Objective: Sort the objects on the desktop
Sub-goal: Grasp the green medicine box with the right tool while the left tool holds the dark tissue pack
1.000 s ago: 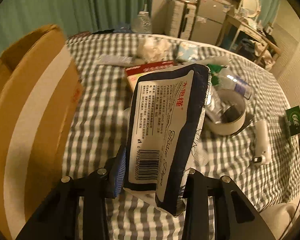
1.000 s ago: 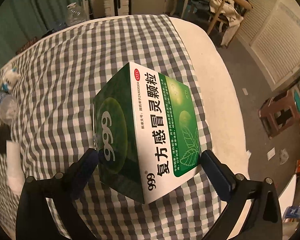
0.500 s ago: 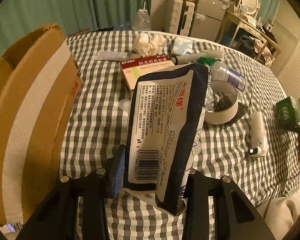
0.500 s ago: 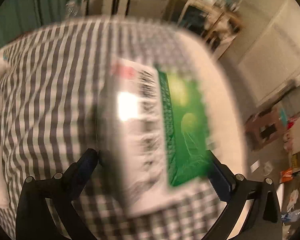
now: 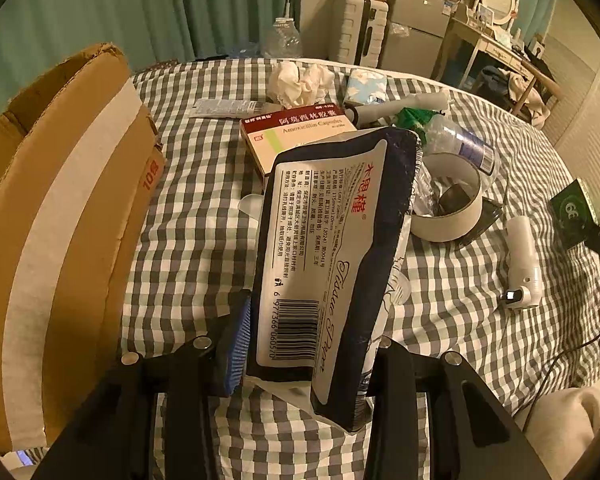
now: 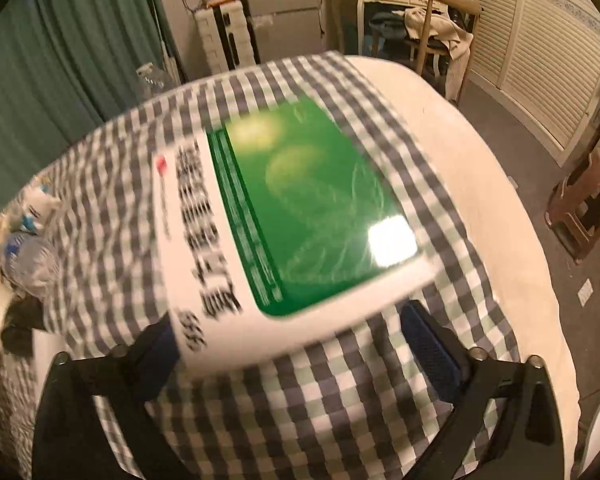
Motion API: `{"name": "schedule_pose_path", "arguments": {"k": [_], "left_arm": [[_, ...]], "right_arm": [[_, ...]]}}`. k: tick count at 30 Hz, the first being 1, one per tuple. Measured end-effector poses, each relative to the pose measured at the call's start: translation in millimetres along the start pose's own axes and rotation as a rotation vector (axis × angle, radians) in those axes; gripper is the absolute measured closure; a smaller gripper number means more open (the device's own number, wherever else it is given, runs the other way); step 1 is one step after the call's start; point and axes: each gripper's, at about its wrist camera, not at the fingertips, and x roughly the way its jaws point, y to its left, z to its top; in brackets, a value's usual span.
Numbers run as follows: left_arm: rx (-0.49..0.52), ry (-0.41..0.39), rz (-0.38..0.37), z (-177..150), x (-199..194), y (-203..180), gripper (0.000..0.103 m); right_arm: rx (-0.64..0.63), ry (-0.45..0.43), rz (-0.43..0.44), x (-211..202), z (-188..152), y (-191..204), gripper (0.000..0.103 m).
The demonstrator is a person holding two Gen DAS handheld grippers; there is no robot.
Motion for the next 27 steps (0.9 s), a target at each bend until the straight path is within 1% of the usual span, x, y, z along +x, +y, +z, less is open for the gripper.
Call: {"name": "schedule_pose_path", "arguments": {"k": [1,2,3,4,5,6,8,10,12,13,14,15,16,18,20,21,23,24,25,26,27], "left_arm": [[0.001,0.005,-0.001,0,0,1,0.064],[-0.001,0.006,-0.002,0,0,1,0.064],[-0.004,0.004,-0.003,0,-1,3,0.064],[-0.008,0.002,-0.005,1,-2,5,0.064],[-0.011,0.000,-0.007,1,-3,6,0.064],[-0.016,-0.004,-0.009,1,-5,8,0.064],[-0.018,-0.013,-0.017,1,-10,10,0.064],[-0.018,-0.024,-0.022,0,-17,11,0.064],[-0.018,-0.036,-0.030,-1,-24,14,0.064],[-0.020,-0.039,-0.032,-2,-27,15,0.064],[-0.023,-0.043,-0.037,-3,-29,17,0.064],[-0.028,-0.048,-0.042,-4,-33,19,0.064],[-0.036,-0.052,-0.045,-4,-36,21,0.064],[-0.043,-0.055,-0.057,-5,-42,22,0.064],[-0.049,-0.063,-0.063,-8,-49,23,0.064],[-0.049,-0.070,-0.069,-10,-53,24,0.064],[-0.045,-0.078,-0.076,-16,-57,25,0.064],[-0.043,-0.078,-0.075,-17,-58,26,0.064],[-0.040,-0.075,-0.074,-19,-58,26,0.064],[-0.038,-0.071,-0.072,-21,-57,27,0.064],[-0.035,-0.066,-0.073,-23,-55,28,0.064]], "right_arm": [[0.005,-0.005,0.018,-1,2,1,0.019],[0.010,-0.016,0.054,-4,2,2,0.019],[0.009,-0.026,0.065,-13,-9,-3,0.019],[-0.004,-0.033,0.064,-17,-11,1,0.019],[-0.018,-0.034,0.053,-22,-17,-2,0.020],[-0.046,-0.032,0.052,-27,-21,5,0.020],[-0.069,-0.038,0.064,-37,-26,6,0.020],[-0.051,-0.038,0.097,-49,-29,5,0.020],[-0.020,-0.022,0.132,-57,-27,-1,0.020],[-0.009,-0.015,0.155,-63,-31,-3,0.021],[-0.005,-0.016,0.159,-67,-33,-8,0.021],[-0.004,-0.021,0.166,-73,-37,-7,0.050],[-0.009,-0.010,0.150,-79,-39,-5,0.068],[0.010,0.008,0.117,-86,-41,-12,0.073],[0.010,0.084,0.140,-83,-43,-18,0.073],[0.018,0.089,0.116,-82,-47,-18,0.073],[0.022,0.077,0.116,-85,-52,-22,0.048],[0.039,0.064,0.115,-88,-53,-22,0.026],[0.071,0.037,0.117,-92,-54,-24,0.019],[0.101,0.010,0.141,-96,-54,-27,0.019],[0.128,-0.009,0.174,-99,-51,-29,0.017]]}}
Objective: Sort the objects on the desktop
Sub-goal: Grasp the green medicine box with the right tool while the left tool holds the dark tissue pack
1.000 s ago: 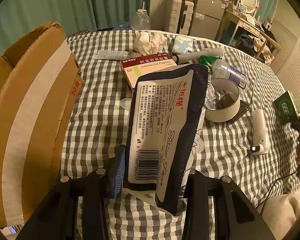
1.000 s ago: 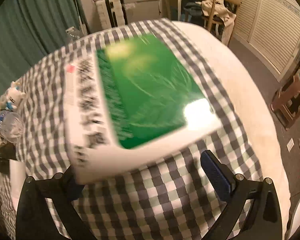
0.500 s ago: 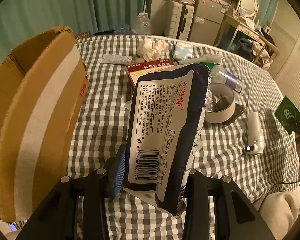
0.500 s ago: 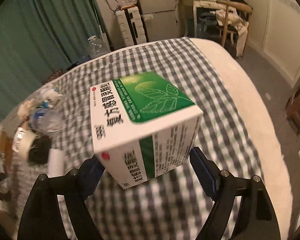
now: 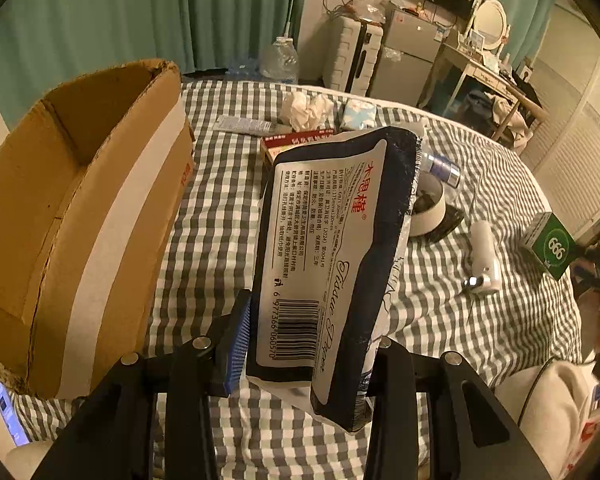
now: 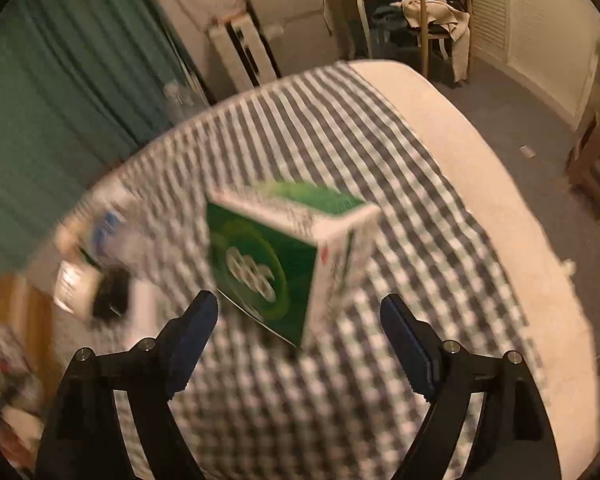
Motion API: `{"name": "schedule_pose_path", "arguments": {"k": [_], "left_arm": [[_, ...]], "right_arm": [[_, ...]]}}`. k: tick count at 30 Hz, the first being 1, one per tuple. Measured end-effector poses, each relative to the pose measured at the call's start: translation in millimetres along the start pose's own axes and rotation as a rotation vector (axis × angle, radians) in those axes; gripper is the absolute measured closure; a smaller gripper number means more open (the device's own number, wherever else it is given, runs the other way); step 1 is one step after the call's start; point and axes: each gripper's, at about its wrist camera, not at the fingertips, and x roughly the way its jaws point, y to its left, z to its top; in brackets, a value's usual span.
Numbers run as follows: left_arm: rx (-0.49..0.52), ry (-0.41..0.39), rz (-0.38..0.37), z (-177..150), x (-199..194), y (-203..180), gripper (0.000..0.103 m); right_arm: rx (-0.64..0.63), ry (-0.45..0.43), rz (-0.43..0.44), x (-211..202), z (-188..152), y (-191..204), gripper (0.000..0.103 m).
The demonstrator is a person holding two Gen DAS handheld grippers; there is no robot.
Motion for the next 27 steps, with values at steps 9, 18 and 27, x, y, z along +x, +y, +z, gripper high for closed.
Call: {"name": "schedule_pose_path", "arguments": {"k": [9,18,27], "left_arm": [[0.025,0.047,0.000,2,22,-11,0.064],[0.033,0.060,-0.022,31,56,-40,0.064],[0.073,0.052,-0.051,44,63,-62,0.064]], "right_arm": [[-0.218,0.152,0.043,16,36,4,0.010],[-0.702,0.174,-0.011,36,12,54,0.009],[-0.625,0.265,-0.051,83,32,52,0.006]]}}
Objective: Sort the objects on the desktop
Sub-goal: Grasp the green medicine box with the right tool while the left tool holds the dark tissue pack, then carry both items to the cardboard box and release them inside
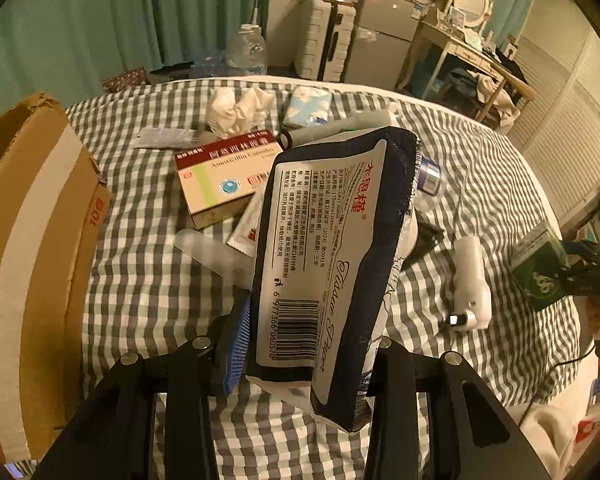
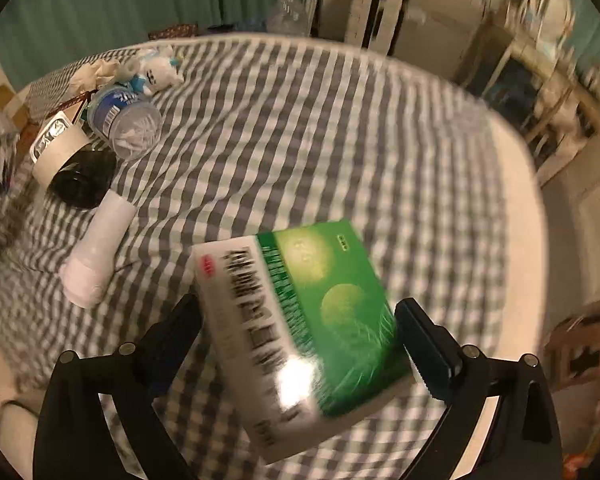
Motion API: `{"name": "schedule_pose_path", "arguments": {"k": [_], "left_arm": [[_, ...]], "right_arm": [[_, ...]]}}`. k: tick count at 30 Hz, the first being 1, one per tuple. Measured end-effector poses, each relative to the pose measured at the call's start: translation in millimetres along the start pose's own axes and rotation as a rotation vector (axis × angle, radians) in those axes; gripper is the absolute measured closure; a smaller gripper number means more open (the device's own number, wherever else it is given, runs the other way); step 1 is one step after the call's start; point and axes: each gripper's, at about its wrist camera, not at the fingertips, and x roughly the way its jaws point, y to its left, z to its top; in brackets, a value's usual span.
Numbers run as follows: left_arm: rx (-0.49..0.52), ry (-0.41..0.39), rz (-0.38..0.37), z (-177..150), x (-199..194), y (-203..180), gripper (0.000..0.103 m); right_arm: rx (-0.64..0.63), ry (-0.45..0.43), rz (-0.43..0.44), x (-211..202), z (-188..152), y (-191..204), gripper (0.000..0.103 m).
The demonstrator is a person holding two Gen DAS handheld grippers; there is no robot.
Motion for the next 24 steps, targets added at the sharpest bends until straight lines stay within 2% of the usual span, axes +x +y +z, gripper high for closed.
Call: {"name": "schedule_pose_path", "arguments": {"k": [3,4,5,9,11,12,14,18,20,24], "left_arm": [[0.000,0.021,-0.002,-9,-1,2,0.064],[-0.002,0.022,-0.003,-11,-3,4,0.064],[-0.001,0.017,-0.002,-15,-7,7,0.064],[0.014,-0.008,0.018,-21,-26,17,0.065],[0.007,-0.016,0.010,-17,-40,24,0.066],[0.004,-0.026,0.001,-15,-48,27,0.066],[0.008,-0.058,-0.020,-8,-65,31,0.066],[0.023,-0.121,-0.043,10,-107,36,0.066],[0.039,-0.146,-0.063,19,-129,37,0.066],[0.062,-0.204,-0.091,40,-186,47,0.066]], "right_arm": [[0.038,0.092,-0.030,23,-5,2,0.011],[0.037,0.054,-0.052,21,-7,10,0.021],[0.035,0.025,-0.060,17,-7,14,0.026],[0.050,-0.017,-0.102,-2,-6,39,0.027],[0.021,-0.062,-0.195,-22,-3,58,0.028],[0.013,-0.113,-0.270,-45,-1,70,0.028],[0.008,-0.182,-0.339,-80,3,86,0.028],[-0.030,-0.338,-0.395,-167,12,132,0.027],[-0.015,-0.376,-0.395,-205,14,151,0.027],[0.018,-0.422,-0.282,-268,16,182,0.027]]}}
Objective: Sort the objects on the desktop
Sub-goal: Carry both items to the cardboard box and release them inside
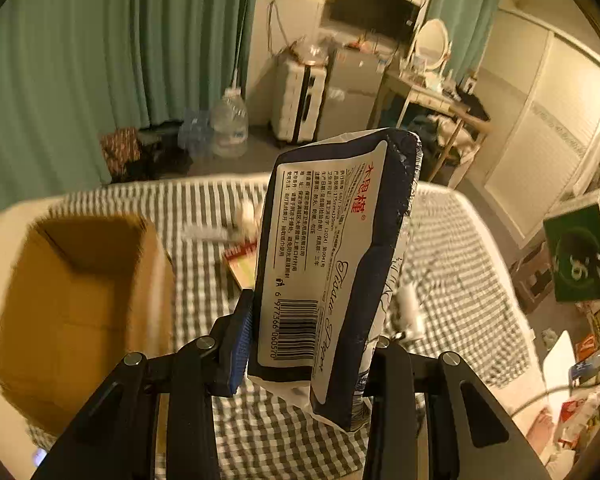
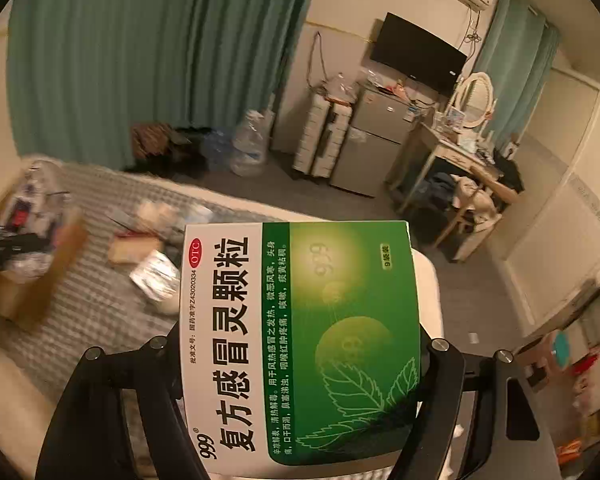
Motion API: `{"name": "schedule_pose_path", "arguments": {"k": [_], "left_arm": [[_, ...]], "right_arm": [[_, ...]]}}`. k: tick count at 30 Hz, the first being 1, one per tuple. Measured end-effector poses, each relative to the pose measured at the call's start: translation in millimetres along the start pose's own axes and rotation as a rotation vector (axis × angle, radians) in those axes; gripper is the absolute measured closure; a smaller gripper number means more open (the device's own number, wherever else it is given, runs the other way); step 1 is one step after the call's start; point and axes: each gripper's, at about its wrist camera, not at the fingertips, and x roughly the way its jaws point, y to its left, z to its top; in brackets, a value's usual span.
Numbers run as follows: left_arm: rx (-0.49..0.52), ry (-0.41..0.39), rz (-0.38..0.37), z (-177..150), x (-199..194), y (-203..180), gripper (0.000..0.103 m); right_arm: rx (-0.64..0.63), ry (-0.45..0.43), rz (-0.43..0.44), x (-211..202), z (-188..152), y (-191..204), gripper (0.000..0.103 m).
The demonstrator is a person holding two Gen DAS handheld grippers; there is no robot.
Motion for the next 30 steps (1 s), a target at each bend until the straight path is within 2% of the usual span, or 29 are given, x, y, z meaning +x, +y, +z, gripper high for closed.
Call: {"name": "schedule_pose_path", "arguments": {"k": [3,7,10,12,15,17,23,27,30], "left_arm": [[0.007,-0.050,0.000,18,-38,10,0.066],[0.050,-0.095,0.056,30,-81,24,0.066],[0.077,-0.089,0.103,34,-99,40,0.066],[0.105,-0.103,0.160,33,-113,51,0.066],[0.115,-0.130,0.187,28,-125,71,0.066],[0.100,-0.123,0.211,21,-123,91,0.066],[0.040,-0.064,0.228,-11,-87,154,0.065],[-0.030,0.006,0.204,-32,-53,200,0.065],[-0.066,0.031,0.178,-47,-32,221,0.065]], "right_arm": [[0.032,-0.034,0.024,-37,14,10,0.027],[0.034,-0.057,0.091,-73,27,36,0.027],[0.039,-0.038,0.172,-83,36,57,0.027],[0.037,-0.025,0.244,-87,45,78,0.026],[0.016,-0.027,0.306,-86,56,118,0.026],[0.009,-0.028,0.326,-80,62,144,0.026],[0.019,0.044,0.487,-43,85,241,0.026],[0.053,0.136,0.548,1,97,297,0.026],[0.091,0.214,0.579,38,101,330,0.026]]}}
